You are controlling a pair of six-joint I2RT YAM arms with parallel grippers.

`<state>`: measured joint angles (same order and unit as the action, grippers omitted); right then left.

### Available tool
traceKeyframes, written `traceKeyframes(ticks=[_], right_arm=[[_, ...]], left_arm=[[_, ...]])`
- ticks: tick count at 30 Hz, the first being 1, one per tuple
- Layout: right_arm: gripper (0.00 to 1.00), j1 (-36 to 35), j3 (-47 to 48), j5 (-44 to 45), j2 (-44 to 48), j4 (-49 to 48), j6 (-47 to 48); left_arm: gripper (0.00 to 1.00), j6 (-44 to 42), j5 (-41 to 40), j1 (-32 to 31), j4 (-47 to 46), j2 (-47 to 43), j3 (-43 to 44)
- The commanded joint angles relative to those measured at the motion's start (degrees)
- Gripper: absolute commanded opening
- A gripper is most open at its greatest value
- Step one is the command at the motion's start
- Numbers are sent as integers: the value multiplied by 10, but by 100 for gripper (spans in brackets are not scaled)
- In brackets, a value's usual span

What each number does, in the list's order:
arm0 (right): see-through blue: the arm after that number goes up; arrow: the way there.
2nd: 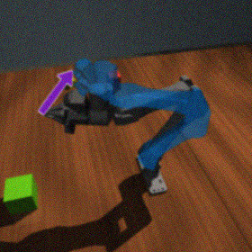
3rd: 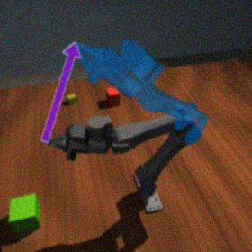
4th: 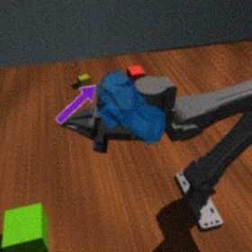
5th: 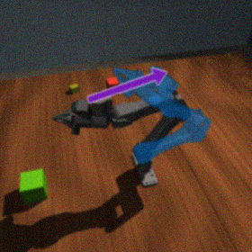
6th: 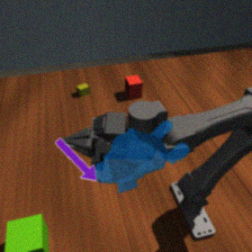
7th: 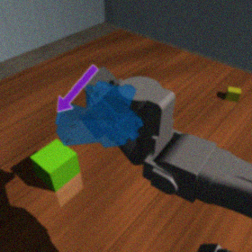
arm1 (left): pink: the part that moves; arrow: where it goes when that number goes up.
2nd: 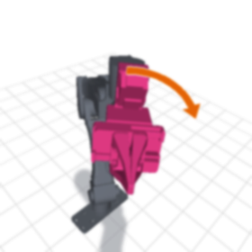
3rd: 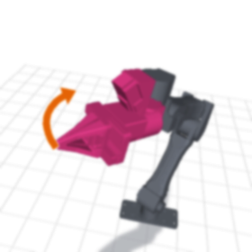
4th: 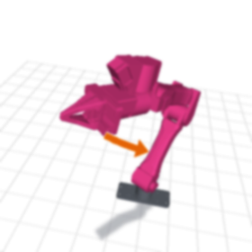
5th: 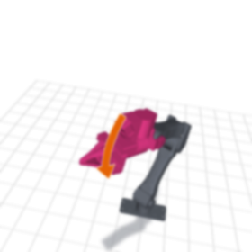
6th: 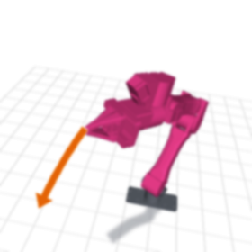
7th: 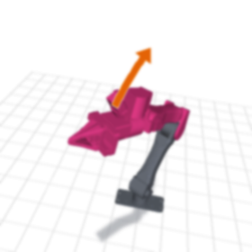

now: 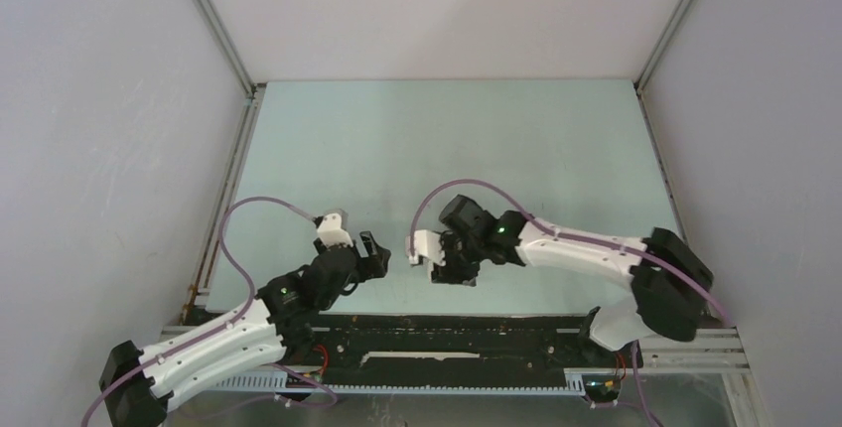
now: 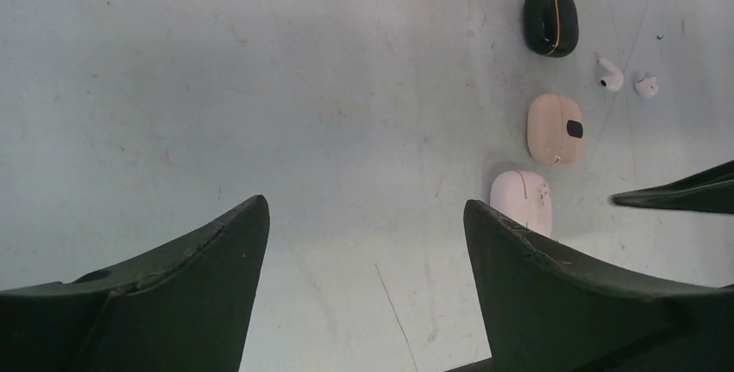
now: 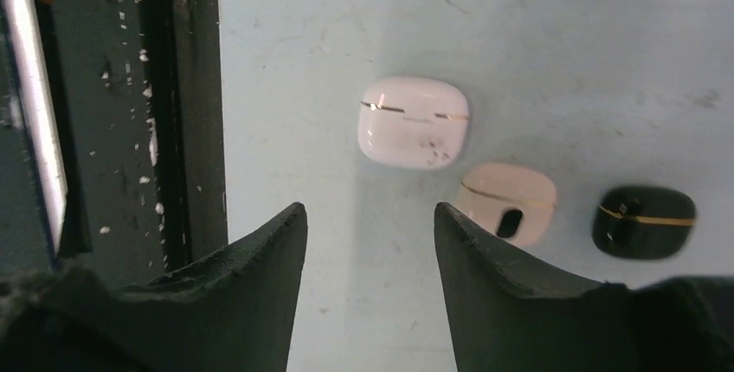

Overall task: Insert the wireless bluetooth earbuds into the charging case
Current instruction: Adjust the charging case at the center of the board.

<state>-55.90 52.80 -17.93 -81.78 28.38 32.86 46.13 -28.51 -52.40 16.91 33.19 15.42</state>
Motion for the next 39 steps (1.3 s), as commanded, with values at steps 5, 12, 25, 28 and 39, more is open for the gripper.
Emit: traceKeyframes(ticks=[5, 12, 25, 28, 39], right_arm=[[58, -68, 36, 95, -93, -64, 13], [58, -77, 44, 114, -119, -80, 8], [48, -84, 54, 120, -181, -74, 8], [49, -81, 54, 122, -188, -72, 8], [58, -67, 54, 109, -183, -39, -2]], left_arm=[[99, 39, -34, 6, 30, -38, -11], [100, 31, -26, 6, 20, -49, -24], [100, 20, -19, 6, 4, -44, -32], [100, 17, -14, 6, -8, -35, -34], [100, -6, -14, 6, -30, -21, -30]])
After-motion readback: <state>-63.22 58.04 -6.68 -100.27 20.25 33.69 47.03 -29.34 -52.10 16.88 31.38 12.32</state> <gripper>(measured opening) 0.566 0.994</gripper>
